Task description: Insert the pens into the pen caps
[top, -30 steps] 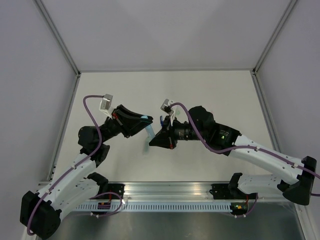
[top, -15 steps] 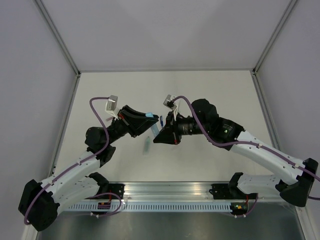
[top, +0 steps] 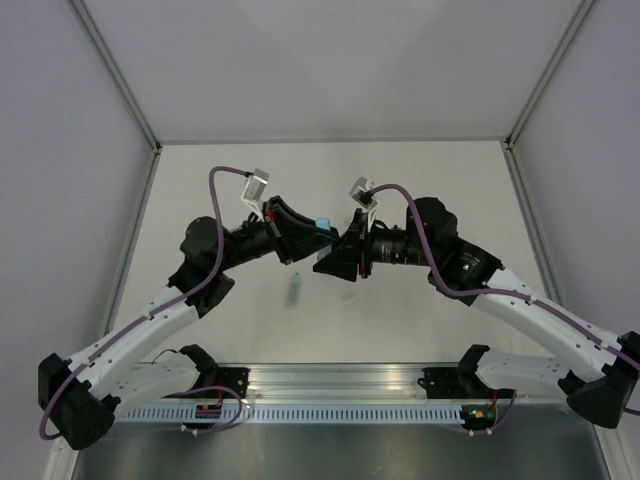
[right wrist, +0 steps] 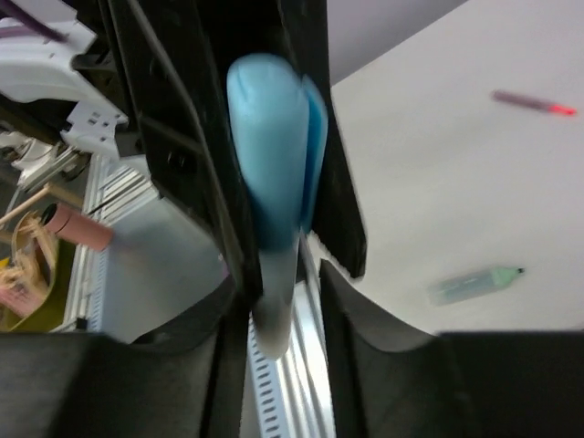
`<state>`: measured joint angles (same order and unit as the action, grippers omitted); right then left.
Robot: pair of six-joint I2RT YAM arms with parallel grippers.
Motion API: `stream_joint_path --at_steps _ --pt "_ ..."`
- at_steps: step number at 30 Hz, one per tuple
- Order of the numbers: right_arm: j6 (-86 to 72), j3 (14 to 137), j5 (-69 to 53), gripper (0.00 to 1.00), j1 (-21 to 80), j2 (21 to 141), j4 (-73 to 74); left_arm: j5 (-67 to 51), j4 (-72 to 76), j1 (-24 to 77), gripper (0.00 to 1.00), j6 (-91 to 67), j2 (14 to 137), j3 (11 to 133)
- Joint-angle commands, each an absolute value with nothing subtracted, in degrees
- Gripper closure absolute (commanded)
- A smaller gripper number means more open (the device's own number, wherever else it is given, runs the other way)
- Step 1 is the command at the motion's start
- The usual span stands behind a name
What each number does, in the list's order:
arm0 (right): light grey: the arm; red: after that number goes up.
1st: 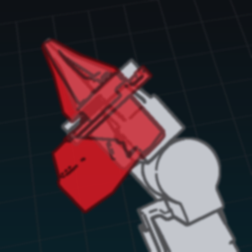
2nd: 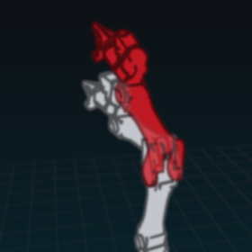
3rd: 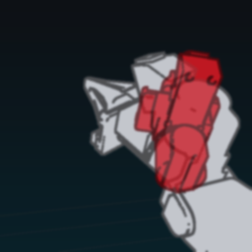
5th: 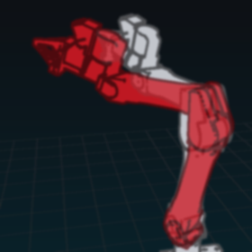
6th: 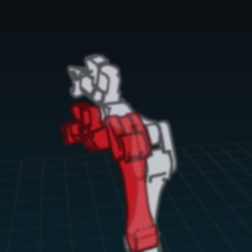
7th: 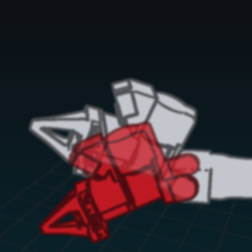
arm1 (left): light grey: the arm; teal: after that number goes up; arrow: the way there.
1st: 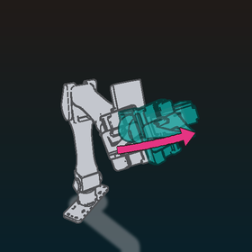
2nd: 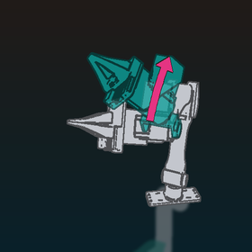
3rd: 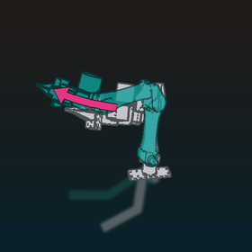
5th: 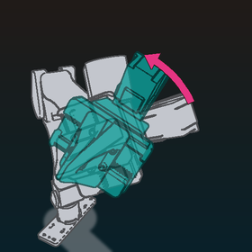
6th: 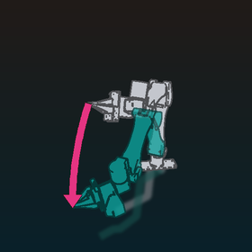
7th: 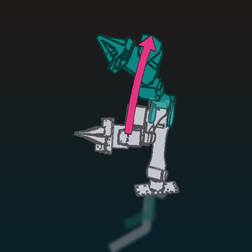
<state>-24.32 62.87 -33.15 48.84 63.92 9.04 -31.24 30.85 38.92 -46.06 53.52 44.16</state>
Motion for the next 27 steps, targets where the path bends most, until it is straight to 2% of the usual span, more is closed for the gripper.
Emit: stream_joint_path --at_steps 1,2,3,4,7,12,17,27 --pt "-24.61 60.3 -22.78 0.57 47.02 59.42 3.04 -37.54 13.29 41.4 0.98 -39.3 58.25 48.51" --pt "-24.78 59.42 -20.41 0.54 47.11 58.37 3.95 -36.22 9.88 41.22 0.98 -38.68 58.88 50.08" --pt "-25.22 56.98 -19.26 0.46 47.11 55.92 4.56 -33.51 8.28 40.87 0.98 -38.06 59.67 50.71" --pt "-25.22 55.56 -18.2 0.41 47.11 54.59 5.35 -32.18 6.96 40.61 0.98 -37.01 60.46 51.15" --pt "-25.05 49.76 -12.76 0.34 47.11 49.49 7.72 -27.52 1.68 39.2 0.98 -34.81 64.5 52.91" --pt "-24.87 42.99 -4.33 0.32 47.02 43.17 8.52 -18.47 -4.11 34.82 0.98 -34.02 73.99 54.4" --pt "-25.05 41.49 1.67 0.32 47.02 41.31 9.76 -5.74 -11.5 32.7 0.98 -31.03 85.15 60.29" --pt "-24.0 41.57 3.08 0.31 47.02 41.31 11.6 -1.76 -13.71 29.53 0.96 -31.9 101.15 64.51"
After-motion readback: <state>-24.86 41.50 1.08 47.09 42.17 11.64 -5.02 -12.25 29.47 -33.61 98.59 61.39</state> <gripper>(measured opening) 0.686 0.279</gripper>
